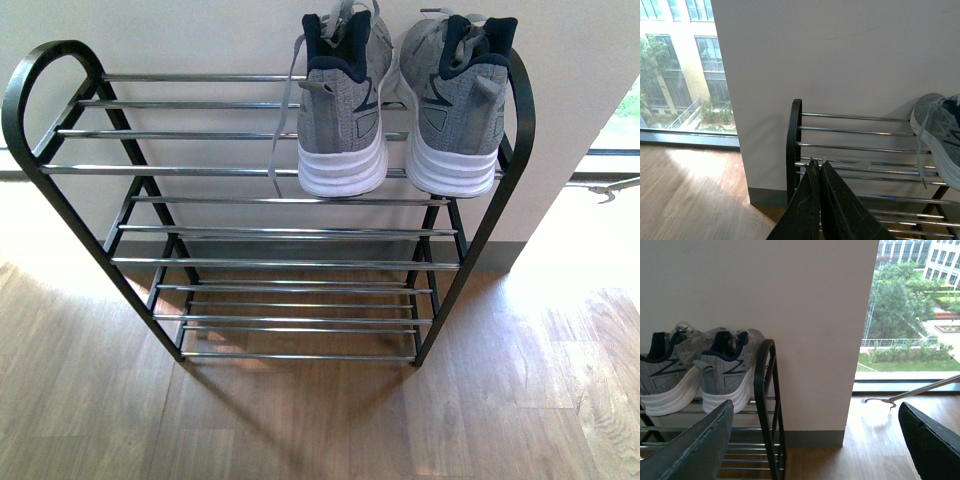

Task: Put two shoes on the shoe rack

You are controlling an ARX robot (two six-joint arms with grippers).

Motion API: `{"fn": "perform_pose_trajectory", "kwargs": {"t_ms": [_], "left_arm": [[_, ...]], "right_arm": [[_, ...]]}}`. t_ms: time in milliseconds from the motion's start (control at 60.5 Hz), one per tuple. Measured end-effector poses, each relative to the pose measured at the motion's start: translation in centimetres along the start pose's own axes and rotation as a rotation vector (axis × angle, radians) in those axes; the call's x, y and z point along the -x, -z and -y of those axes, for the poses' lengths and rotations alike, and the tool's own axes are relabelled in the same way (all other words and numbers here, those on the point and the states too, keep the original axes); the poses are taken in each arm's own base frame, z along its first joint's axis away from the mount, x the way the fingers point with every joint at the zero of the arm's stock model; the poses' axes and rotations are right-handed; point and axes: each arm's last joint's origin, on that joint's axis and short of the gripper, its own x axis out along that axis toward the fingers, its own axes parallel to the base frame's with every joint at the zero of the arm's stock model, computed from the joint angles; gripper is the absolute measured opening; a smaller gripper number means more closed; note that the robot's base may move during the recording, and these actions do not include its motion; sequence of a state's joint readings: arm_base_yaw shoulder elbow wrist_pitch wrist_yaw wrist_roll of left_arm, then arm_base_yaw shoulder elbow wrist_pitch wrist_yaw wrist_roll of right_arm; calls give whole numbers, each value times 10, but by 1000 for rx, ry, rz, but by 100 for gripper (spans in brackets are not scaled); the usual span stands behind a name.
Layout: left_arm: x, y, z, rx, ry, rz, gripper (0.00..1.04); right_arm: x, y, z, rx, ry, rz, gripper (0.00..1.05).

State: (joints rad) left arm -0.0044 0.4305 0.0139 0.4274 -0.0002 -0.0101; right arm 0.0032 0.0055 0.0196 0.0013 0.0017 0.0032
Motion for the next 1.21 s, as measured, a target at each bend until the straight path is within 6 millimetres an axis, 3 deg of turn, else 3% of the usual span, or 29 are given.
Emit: {"fn": "perform_pose_trajectory", "kwargs": {"t_ms": [1058,1207], "left_arm": [[27,3,0,0,-1,-13,1],[27,3,0,0,-3,-13,25]], "right_arm": [[0,0,0,0,0,1,96],[0,0,0,0,-2,1,96]]}}
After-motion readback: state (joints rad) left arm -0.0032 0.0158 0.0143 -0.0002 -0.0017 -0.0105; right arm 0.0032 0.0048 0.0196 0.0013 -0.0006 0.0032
